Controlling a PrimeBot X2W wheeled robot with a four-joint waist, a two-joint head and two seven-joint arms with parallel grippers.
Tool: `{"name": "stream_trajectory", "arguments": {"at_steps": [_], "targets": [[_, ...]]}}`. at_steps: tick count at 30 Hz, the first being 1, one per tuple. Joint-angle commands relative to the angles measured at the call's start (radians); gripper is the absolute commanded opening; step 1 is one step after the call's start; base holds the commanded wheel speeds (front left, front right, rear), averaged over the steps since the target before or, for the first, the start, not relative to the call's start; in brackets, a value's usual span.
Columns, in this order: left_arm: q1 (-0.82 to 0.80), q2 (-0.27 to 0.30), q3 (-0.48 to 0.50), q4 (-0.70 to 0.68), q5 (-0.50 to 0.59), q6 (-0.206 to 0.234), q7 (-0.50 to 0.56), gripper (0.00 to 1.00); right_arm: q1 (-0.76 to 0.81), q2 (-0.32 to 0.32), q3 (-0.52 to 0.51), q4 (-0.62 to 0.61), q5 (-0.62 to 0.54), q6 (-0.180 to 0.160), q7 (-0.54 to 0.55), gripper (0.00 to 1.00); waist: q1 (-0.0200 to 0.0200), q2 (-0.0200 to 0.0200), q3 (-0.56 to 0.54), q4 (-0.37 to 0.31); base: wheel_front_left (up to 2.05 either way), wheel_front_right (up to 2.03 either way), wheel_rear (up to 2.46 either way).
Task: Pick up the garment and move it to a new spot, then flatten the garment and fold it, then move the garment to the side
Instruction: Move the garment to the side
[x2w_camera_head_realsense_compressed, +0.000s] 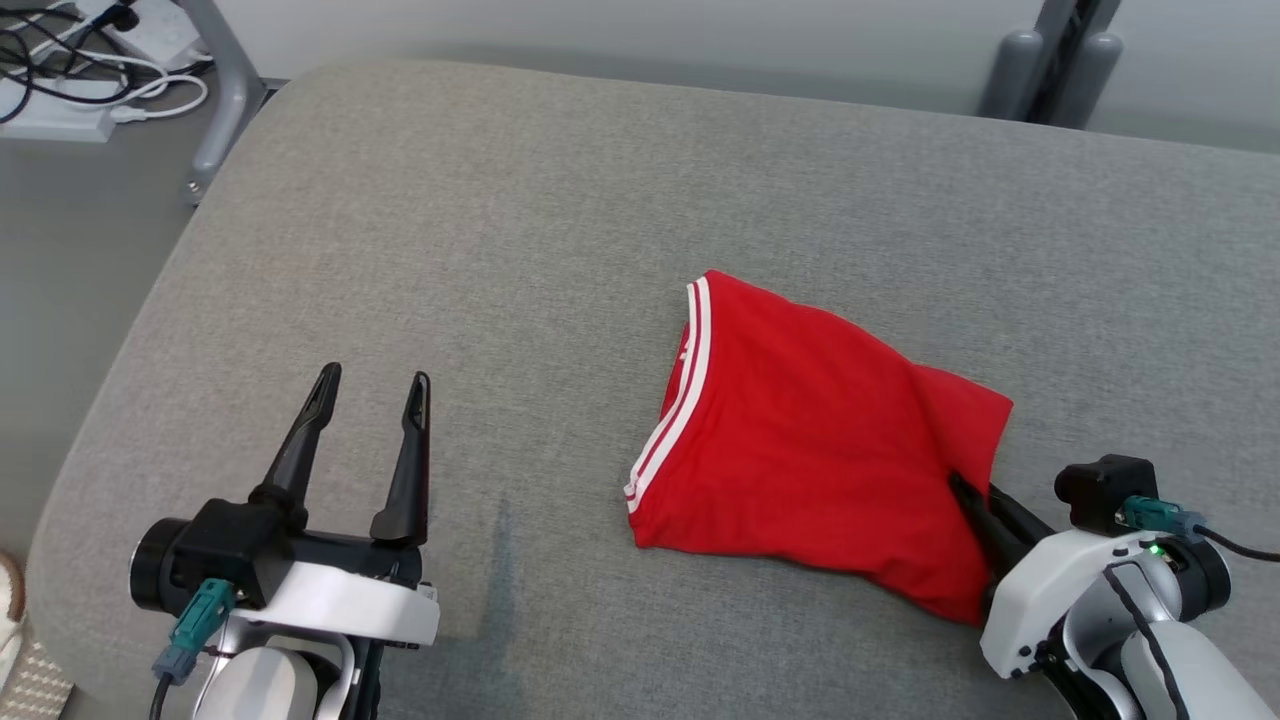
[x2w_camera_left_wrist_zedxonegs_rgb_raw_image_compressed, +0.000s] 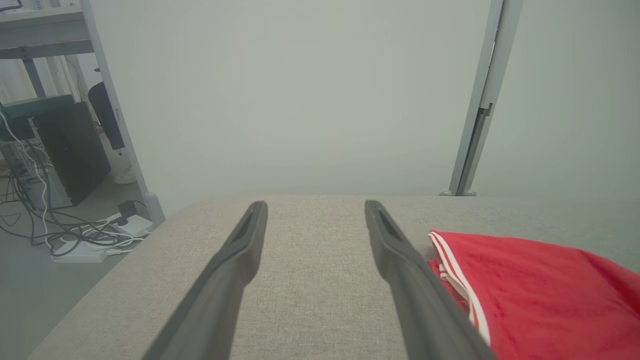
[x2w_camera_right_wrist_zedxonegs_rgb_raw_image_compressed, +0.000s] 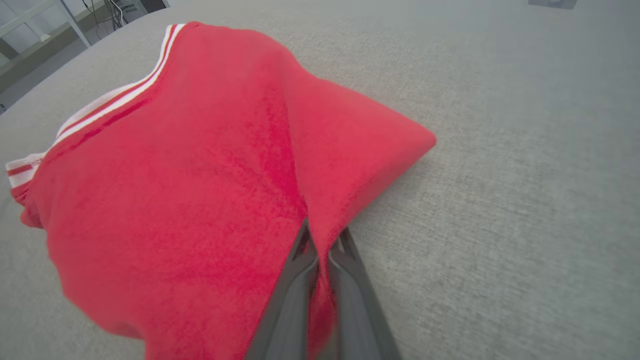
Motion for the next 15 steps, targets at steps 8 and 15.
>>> {"name": "stream_trajectory", "arguments": {"at_steps": [8,15], "targets": [[0.014,0.040,0.019,-0.042,0.007,0.019,0.022,1.00,0.127,-0.061,-0.037,-0.151,-0.060,-0.001,0.004,0.00,0.0000,-0.0001,-0.021,-0.193,0.00,0.00,0.00],[0.008,0.068,0.022,-0.094,0.011,0.024,0.051,1.00,0.213,-0.081,-0.104,-0.265,-0.102,-0.001,0.018,0.00,0.0000,-0.0001,-0.006,-0.349,0.00,0.00,0.00]]}}
